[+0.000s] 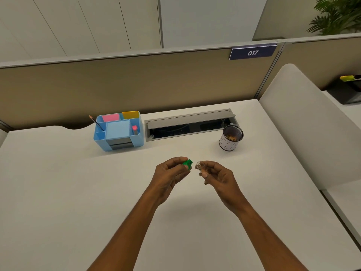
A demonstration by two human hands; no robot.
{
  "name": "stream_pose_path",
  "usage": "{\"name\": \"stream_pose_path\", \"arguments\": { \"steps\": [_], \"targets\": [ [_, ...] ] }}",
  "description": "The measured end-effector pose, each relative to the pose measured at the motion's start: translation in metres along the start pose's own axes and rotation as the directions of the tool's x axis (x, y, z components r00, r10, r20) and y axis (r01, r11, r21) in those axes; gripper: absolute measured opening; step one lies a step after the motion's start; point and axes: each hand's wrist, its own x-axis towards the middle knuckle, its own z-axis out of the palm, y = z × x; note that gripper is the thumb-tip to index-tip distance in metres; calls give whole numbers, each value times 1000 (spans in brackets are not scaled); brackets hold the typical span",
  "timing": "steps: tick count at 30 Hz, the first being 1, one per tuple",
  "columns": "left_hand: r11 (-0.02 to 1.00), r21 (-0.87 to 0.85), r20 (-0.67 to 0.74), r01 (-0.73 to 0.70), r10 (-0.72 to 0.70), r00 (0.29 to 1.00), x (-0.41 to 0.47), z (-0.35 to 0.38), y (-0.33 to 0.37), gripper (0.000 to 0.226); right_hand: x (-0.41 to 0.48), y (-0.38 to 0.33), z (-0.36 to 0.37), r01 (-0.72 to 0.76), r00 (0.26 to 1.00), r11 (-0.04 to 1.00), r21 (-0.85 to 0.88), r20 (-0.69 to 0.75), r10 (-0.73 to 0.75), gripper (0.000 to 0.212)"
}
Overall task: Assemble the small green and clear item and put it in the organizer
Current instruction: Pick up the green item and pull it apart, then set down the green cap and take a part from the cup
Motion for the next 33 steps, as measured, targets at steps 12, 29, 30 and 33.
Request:
{"name": "stream_pose_path", "arguments": {
  "steps": [12, 29, 30, 33],
  "targets": [
    [911, 406, -141, -79, 148, 979, 68, -5, -31, 37, 48, 28, -17, -44, 998, 997, 69, -49, 48, 27],
    [558, 822, -123, -113, 367, 922, 132, -25, -94, 31, 75, 63, -41, -137, 979, 988, 74, -139, 146, 27],
    [517, 846, -91, -129, 379, 921, 133, -28, -96, 30, 76, 64, -42, -137, 979, 988, 70, -142, 145, 27],
    [432, 888, -33, -153, 394, 919, 137, -31, -98, 35, 80, 68, -45, -134, 977, 989, 66, -158, 143, 26]
  ]
}}
